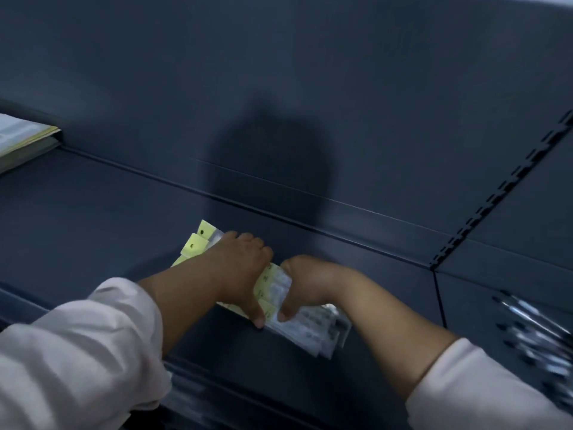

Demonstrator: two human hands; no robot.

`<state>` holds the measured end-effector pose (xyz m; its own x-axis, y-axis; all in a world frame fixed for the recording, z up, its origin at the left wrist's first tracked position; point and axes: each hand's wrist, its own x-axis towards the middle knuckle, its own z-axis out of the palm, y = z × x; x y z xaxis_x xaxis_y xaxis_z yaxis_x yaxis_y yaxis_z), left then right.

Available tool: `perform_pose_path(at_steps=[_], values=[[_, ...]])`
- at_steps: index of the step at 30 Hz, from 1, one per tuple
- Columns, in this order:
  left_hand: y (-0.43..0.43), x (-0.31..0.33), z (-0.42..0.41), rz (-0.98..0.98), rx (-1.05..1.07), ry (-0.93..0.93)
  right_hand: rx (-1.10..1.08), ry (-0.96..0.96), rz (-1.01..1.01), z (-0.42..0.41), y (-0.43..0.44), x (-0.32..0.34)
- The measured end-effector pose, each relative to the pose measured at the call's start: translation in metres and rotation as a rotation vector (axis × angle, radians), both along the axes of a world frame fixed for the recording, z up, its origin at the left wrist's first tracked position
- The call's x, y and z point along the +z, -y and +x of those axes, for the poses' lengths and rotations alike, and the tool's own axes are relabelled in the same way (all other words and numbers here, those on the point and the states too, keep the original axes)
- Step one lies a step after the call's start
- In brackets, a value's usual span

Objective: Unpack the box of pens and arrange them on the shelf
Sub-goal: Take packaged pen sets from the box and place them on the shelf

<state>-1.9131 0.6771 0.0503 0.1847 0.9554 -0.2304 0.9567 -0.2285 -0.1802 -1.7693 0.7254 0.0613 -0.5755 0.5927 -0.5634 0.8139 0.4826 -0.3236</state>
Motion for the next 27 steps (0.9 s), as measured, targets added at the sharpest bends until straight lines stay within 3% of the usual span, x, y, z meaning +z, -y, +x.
perform_pose_path(at_steps=[8,14,19,24,27], values=[[0.014,0.01,-0.003,-0.067,-0.025,0.058,0.036,0.009,0.171,0.0,0.033,0.006],[0.017,0.011,-0.008,0.325,-0.078,0.011,-0.052,-0.115,0.502,0.009,0.042,0.015],[0.019,-0.015,-0.015,0.191,-0.024,0.033,-0.073,0.006,0.436,0.017,0.046,0.003],[0.015,-0.008,-0.017,0.291,-0.122,0.048,-0.06,-0.025,0.634,0.022,0.044,0.002],[0.019,-0.016,-0.016,0.143,-0.035,0.027,-0.072,0.049,0.502,0.027,0.043,-0.01]])
